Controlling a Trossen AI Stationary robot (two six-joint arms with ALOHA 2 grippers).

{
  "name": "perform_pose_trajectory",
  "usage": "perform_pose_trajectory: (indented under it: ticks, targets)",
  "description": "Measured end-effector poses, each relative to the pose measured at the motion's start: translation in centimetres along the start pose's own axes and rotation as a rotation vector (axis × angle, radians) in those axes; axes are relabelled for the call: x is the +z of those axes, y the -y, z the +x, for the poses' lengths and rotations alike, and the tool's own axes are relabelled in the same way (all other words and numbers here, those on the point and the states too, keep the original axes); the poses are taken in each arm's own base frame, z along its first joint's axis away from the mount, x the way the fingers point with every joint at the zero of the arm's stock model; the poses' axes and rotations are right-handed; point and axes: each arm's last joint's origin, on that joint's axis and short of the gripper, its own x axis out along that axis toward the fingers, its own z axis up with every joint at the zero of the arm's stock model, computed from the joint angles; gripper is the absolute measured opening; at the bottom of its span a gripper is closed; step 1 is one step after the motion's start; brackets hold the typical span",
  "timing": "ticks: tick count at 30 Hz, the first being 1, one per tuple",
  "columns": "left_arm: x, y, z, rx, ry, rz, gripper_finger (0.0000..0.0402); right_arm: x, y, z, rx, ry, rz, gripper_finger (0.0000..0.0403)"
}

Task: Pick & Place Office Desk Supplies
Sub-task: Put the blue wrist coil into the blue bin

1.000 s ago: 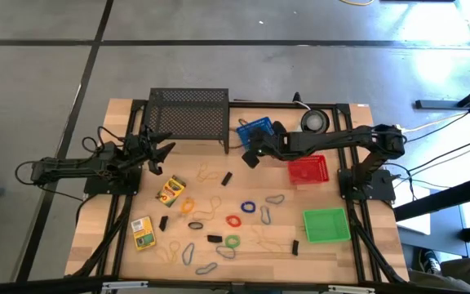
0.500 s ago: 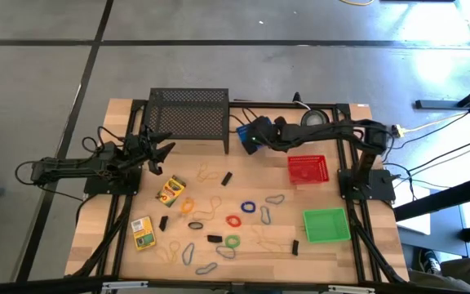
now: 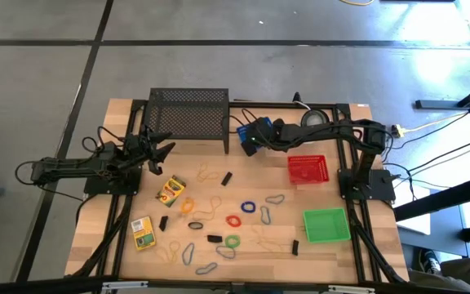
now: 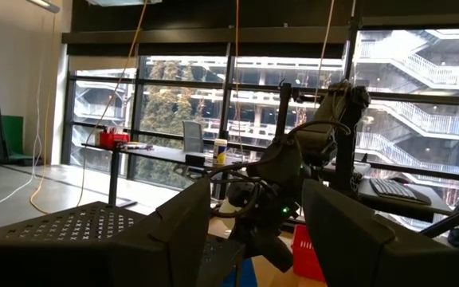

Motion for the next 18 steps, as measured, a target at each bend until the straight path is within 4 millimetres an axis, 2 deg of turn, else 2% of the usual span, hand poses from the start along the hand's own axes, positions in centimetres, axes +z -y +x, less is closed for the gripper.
perform_pose_trajectory:
  ticks: [5, 8, 14, 18]
  targets:
    - [0.0, 0.0, 0.0, 0.0, 0.0, 0.0, 0.0194, 0.0, 0.0, -0.1, 0.02, -0.012, -0.006, 0.0149]
    - [0.0, 0.0, 0.0, -0.001, 0.0, 0.0, 0.0194, 0.3, 0.2, -1.0, 0.078, -0.034, -0.02, 0.0168]
    - [0.0, 0.0, 0.0, 0.0, -0.001, 0.0, 0.0194, 1.4, 1.1, -5.1, 0.247, -0.065, 0.016, 0.0171]
    - [0.0, 0.0, 0.0, 0.0, 0.0, 0.0, 0.0194, 0.8, -0.2, -8.0, 0.458, -0.119, -0.014, 0.016]
